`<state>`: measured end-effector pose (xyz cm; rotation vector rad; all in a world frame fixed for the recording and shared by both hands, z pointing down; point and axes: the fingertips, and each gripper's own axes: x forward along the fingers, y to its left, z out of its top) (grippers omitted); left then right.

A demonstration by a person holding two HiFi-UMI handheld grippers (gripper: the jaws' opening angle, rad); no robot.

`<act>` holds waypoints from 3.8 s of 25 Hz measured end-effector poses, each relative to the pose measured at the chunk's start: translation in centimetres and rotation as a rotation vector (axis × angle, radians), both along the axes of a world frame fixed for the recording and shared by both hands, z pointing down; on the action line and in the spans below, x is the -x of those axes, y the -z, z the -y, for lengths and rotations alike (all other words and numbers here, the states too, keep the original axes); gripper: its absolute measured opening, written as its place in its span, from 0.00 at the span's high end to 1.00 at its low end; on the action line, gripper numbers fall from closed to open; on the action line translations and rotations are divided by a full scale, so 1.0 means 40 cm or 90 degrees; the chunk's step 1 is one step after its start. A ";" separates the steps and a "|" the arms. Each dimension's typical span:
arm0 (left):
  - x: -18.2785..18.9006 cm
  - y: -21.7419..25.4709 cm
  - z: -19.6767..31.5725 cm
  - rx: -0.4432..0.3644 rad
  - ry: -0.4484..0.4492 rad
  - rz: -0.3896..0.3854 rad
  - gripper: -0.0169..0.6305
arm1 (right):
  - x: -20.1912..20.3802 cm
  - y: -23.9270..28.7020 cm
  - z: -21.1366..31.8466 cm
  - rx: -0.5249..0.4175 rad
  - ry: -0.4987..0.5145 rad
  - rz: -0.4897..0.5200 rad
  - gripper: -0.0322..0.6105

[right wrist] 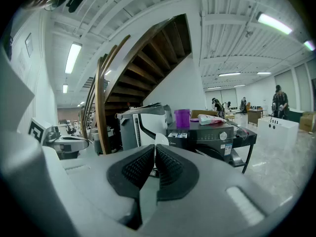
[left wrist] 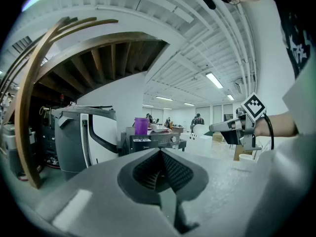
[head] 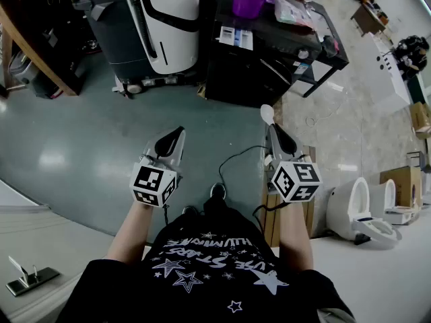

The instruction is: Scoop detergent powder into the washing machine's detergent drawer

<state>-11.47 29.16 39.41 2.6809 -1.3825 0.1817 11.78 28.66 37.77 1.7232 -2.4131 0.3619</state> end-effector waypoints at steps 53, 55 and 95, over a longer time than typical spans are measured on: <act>-0.129 -0.036 0.830 0.014 0.019 0.001 0.97 | -0.163 -0.020 0.796 0.007 0.011 0.076 0.89; -0.120 -0.033 0.914 0.013 0.013 -0.001 0.97 | -0.158 -0.011 0.874 0.005 0.002 0.073 0.89; -0.116 -0.015 1.466 0.029 -0.004 -0.003 0.97 | -0.055 0.035 1.733 0.213 0.429 -0.646 0.89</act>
